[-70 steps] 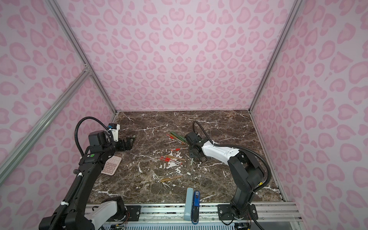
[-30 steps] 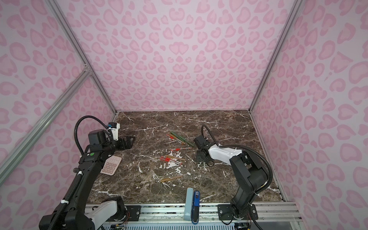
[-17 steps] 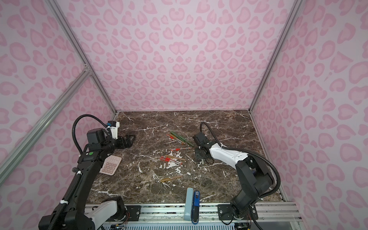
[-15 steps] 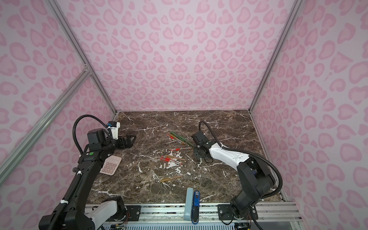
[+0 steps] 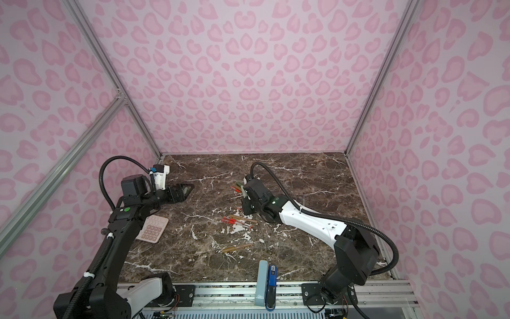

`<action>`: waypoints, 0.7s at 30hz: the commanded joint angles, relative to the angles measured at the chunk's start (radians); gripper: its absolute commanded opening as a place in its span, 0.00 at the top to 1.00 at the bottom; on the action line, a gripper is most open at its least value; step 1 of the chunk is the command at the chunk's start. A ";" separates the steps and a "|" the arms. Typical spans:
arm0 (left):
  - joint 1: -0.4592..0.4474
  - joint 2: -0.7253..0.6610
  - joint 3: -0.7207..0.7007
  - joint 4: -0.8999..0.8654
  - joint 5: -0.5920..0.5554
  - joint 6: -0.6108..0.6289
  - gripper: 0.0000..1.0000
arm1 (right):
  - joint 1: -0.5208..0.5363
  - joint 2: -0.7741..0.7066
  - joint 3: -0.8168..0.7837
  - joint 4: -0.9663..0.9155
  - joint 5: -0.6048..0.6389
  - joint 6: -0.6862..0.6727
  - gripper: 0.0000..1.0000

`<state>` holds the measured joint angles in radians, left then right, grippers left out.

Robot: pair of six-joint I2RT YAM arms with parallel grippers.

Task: Remove pen caps from pens
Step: Open the pen cap on the pen.

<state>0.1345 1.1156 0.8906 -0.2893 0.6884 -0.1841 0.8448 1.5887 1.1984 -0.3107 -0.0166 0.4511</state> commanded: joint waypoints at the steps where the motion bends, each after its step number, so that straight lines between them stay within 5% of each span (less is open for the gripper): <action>1: -0.020 0.018 0.010 0.059 0.126 -0.082 0.03 | 0.023 0.031 0.043 0.092 -0.089 -0.017 0.92; 12: -0.149 0.045 -0.054 0.183 0.190 -0.168 0.08 | 0.116 0.122 0.139 0.155 -0.114 -0.004 0.92; 21: -0.197 0.076 -0.069 0.201 0.123 -0.190 0.24 | 0.145 0.194 0.208 0.155 -0.129 0.009 0.92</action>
<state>-0.0597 1.1858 0.8265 -0.1478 0.8303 -0.3653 0.9836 1.7618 1.3956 -0.1806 -0.1383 0.4541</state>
